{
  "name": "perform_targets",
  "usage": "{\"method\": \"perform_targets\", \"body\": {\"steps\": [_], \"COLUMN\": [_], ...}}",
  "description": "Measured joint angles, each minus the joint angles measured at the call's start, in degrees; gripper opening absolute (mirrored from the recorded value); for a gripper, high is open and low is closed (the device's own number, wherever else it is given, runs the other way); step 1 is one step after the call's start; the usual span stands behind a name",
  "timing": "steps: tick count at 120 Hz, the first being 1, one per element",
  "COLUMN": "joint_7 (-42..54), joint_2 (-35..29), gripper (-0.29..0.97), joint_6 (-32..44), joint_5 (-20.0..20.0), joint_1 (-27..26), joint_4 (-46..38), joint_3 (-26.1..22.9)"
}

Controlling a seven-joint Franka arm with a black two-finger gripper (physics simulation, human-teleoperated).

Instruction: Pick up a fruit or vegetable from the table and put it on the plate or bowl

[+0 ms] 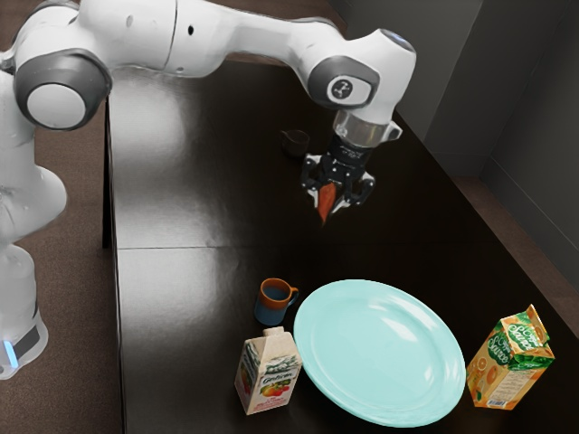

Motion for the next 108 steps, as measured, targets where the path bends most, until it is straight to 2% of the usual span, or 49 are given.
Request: {"method": "perform_targets", "body": {"steps": [9, 15, 26, 35, 42, 69, 83, 95, 108], "joint_7": [0.8, 1.5, 2.9, 3.9, 4.8, 7.3, 8.3, 9.0, 9.8], "joint_2": [0.7, 1.5, 2.3, 4.3, 6.8, 15.8, 17.2, 17.2, 17.1], "gripper": [0.16, 0.15, 0.15, 0.15, 0.15, 0.15, 0.15, 0.41, 0.56], "joint_6": [-3.1, -4.6, -6.6, -7.7, -8.3, -9.4, -9.5, -9.5, -9.5], "joint_5": [2.7, 4.3, 7.0, 9.3, 11.1, 17.3, 18.8, 19.5, 20.0], "joint_1": [13.4, 20.5, 25.9, 31.9, 34.3, 37.1, 37.4, 37.1, 36.8], "joint_4": [3.7, 5.9, 7.9, 10.6, 13.5, 22.9, 23.9, 24.0, 24.0], "joint_3": [-15.6, -24.8, -35.8, -47.1, -52.9, -66.9, -69.7, -69.8, -69.2]}}
